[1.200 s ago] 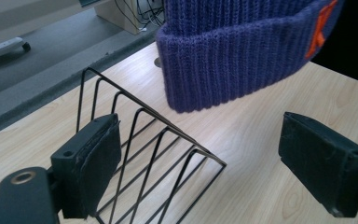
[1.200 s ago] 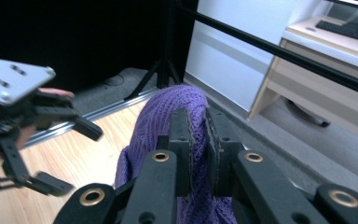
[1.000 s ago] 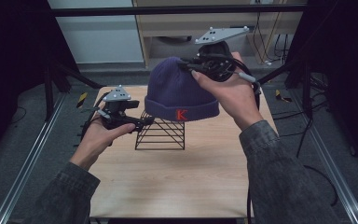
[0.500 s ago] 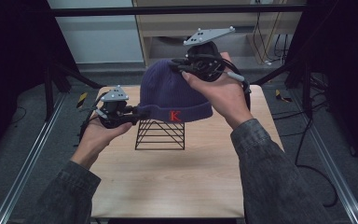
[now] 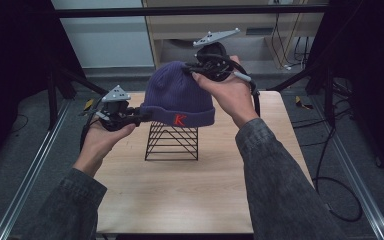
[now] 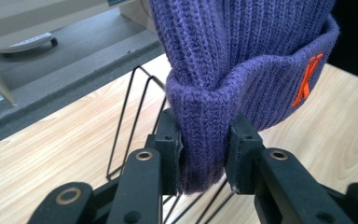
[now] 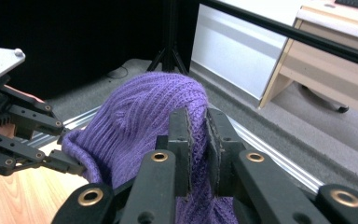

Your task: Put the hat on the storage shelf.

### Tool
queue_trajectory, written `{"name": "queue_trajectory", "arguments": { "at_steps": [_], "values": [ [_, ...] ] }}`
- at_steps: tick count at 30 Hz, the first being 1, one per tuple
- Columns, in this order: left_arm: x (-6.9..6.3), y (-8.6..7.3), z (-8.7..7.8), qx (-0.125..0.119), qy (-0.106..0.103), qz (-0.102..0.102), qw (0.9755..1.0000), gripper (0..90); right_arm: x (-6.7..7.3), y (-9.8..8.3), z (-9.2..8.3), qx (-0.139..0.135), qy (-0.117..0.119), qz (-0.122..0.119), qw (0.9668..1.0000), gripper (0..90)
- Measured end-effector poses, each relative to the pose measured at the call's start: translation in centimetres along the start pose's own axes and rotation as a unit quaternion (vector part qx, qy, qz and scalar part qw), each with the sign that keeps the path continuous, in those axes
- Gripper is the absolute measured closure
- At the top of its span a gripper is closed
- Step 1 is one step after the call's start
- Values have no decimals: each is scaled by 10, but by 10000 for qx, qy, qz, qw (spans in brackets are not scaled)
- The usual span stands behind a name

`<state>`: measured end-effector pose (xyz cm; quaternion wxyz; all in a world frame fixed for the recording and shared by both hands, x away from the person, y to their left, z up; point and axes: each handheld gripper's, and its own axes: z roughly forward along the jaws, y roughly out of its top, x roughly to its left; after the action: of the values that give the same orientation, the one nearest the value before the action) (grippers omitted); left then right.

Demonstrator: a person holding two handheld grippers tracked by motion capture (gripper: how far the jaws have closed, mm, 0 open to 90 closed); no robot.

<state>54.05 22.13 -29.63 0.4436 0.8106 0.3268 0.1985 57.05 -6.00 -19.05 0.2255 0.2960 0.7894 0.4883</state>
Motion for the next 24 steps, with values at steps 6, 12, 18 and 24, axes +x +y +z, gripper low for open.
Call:
{"name": "queue_trajectory", "arguments": {
  "at_steps": [6, 12, 18, 24],
  "values": [
    [9, -8, 10, 49, 120, -83, 9999, 695, -6, -7, 16, 100, 18, 55, 9999, 812],
    [10, -15, 9, 105, 212, -77, 9997, 696, -3, -13, 23, 167, 85, 107, 9998, 811],
    [17, -25, 9, 100, 301, -195, 9993, 697, -1, -19, 30, 194, 103, 140, 9997, 808],
    [19, -31, 8, 171, 295, -180, 9993, 698, 2, -22, 36, 243, 152, 117, 9995, 805]
  ]
}}
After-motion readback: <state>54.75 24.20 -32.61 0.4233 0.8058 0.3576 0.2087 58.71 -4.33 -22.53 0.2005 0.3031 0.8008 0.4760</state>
